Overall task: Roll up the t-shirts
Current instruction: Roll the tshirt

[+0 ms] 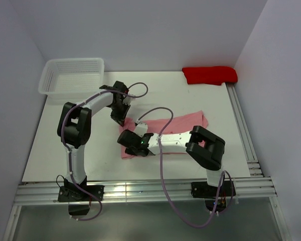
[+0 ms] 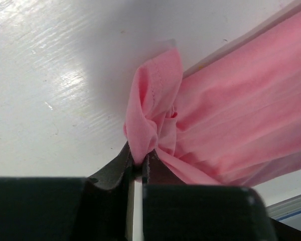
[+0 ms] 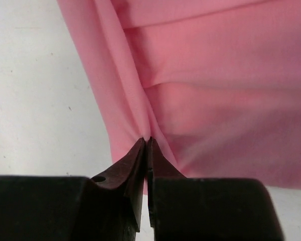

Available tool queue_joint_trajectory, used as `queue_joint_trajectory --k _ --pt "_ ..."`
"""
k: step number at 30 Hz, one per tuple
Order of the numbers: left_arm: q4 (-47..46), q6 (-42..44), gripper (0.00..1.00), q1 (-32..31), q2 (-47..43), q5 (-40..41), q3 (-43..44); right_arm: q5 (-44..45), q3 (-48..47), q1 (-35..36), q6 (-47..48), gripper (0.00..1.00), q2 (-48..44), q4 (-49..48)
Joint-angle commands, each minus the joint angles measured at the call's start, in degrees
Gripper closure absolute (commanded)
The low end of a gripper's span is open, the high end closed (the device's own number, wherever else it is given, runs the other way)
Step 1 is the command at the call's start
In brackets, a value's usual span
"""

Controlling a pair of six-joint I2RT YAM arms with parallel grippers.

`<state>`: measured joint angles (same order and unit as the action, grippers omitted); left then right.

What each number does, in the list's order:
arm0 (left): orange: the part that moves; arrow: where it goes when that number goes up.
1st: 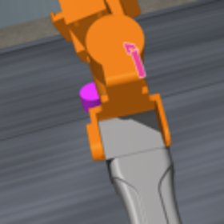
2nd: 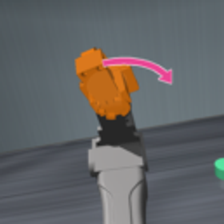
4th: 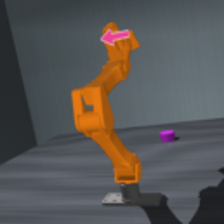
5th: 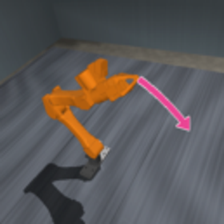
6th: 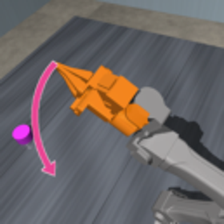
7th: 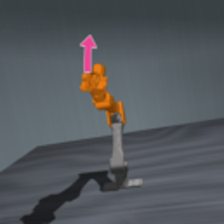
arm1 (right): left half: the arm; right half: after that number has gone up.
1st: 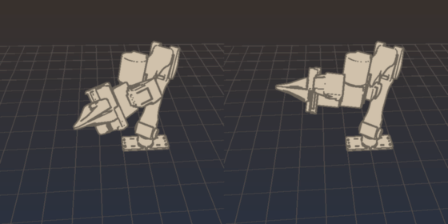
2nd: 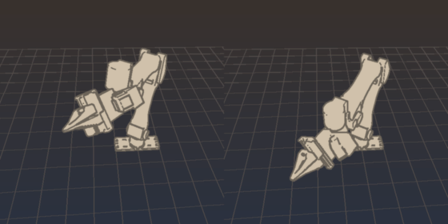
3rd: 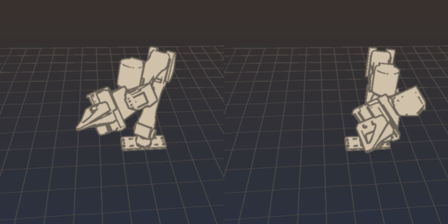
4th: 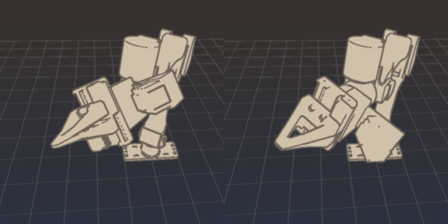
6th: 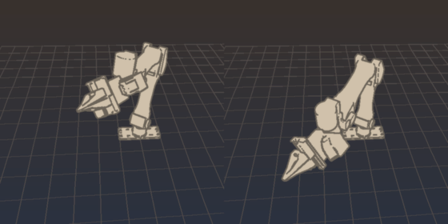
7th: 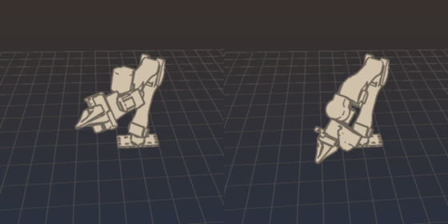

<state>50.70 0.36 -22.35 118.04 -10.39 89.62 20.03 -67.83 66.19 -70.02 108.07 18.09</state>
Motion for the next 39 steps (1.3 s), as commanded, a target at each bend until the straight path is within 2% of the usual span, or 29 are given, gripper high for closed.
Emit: queue_joint_trajectory --k 1,3,7,9,13,15,20,26,32,38,39 --pt "-0.16 0.17 0.89 -0.33 -0.35 0.29 3.10 -0.43 2.09 1.13 -3.02 0.92 -2.43 -1.20" --pt "0.01 0.17 0.81 -0.33 -0.44 -0.67 3.62 -0.43 3.14 1.13 -4.07 0.93 -2.08 -2.78" --pt "-0.25 0.17 0.53 -0.24 -2.11 -3.57 4.24 -0.43 3.93 1.04 -5.39 0.94 -1.37 -3.76" --pt "-0.07 0.25 0.44 -0.06 -2.72 -6.20 4.86 -0.61 4.72 0.87 -6.53 0.96 -1.28 -5.59" --pt "0.54 0.95 0.37 1.69 -4.83 -11.13 5.12 -2.45 8.76 0.17 -8.29 0.96 -1.72 -10.52" --pt "1.15 2.01 0.36 2.83 -5.27 -13.06 4.77 -3.24 9.99 -0.27 -9.16 0.96 -1.99 -12.97" --pt "2.74 5.26 0.35 8.37 -5.80 -24.73 1.62 -5.44 14.22 -1.42 -10.31 0.98 -2.52 -17.91" --pt "1.16 9.39 0.35 9.78 -5.10 -28.10 -4.44 -7.20 17.03 -2.21 -11.19 0.99 -2.69 -22.74" --pt "-4.81 7.38 0.35 10.13 -2.82 -31.00 -7.36 -8.17 20.72 -2.65 -12.95 1.00 -3.48 -26.43" --pt "-8.77 1.06 0.46 9.69 -0.53 -27.85 -5.87 -8.34 23.01 -2.65 -13.39 1.00 -4.01 -27.75" --pt "-8.60 0.78 0.52 9.00 -0.35 -25.49 -5.26 -8.26 23.18 -2.65 -13.30 1.00 -3.84 -27.93"
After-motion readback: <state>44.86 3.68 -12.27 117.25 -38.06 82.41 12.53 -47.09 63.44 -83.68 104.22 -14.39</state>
